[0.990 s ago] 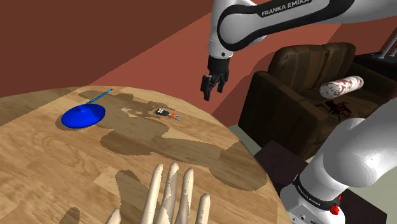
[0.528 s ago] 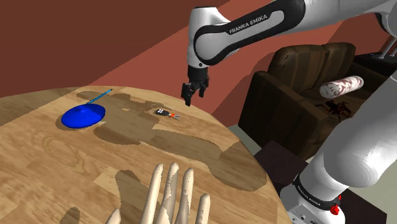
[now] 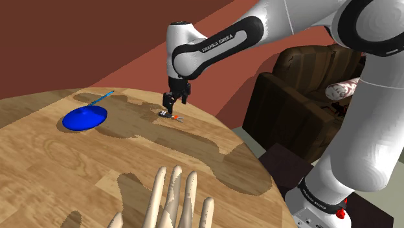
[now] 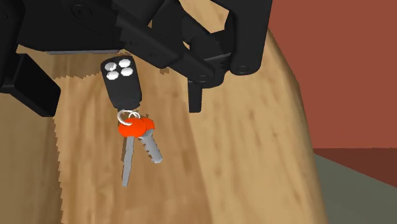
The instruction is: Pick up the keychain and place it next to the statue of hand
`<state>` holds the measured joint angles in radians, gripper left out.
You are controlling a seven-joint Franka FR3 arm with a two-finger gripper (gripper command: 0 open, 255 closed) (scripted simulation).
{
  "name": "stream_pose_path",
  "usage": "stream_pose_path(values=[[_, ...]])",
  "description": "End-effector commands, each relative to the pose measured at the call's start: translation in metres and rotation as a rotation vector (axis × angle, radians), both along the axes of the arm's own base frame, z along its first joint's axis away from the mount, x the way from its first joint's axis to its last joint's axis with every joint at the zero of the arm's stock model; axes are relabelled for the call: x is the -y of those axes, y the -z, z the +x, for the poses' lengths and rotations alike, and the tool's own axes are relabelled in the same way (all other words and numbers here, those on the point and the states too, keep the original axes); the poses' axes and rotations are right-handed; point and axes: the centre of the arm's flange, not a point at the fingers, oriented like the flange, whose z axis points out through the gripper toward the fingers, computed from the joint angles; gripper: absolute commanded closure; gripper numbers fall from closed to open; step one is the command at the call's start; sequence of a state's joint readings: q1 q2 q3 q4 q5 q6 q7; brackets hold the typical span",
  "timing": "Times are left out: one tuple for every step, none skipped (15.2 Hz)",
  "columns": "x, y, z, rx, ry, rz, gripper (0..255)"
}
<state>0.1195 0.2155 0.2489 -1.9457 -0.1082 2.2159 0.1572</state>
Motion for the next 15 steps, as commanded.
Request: stream_pose_path(values=[[-0.006, 0.011, 0.006, 0.005, -0.005, 0.0, 0], [-0.006, 0.016, 0.007, 0.005, -0.005, 0.0, 0], [-0.006, 0.022, 0.007, 0.005, -0.005, 0.0, 0], [-0.006, 0.027, 0.008, 0.005, -0.005, 0.0, 0], [-0.006, 0.032, 0.008, 0.005, -0.005, 0.0, 0], [-0.006, 0.037, 0.009, 0.005, -0.005, 0.0, 0], [-0.006, 0.043, 0.009, 0.005, -0.005, 0.0, 0], [-0.006, 0.046, 0.009, 0.005, -0.005, 0.0, 0], [-0.006, 0.046, 0.009, 0.005, -0.005, 0.0, 0], [-0.006, 0.046, 0.009, 0.005, -0.005, 0.0, 0], [-0.006, 0.046, 0.009, 0.005, -0.005, 0.0, 0], [-0.006, 0.046, 0.009, 0.005, -0.005, 0.0, 0], [-0.006, 0.046, 0.009, 0.005, -0.005, 0.0, 0], [-0.006, 0.046, 0.009, 0.005, -0.005, 0.0, 0], [-0.006, 0.046, 0.009, 0.005, -0.005, 0.0, 0]])
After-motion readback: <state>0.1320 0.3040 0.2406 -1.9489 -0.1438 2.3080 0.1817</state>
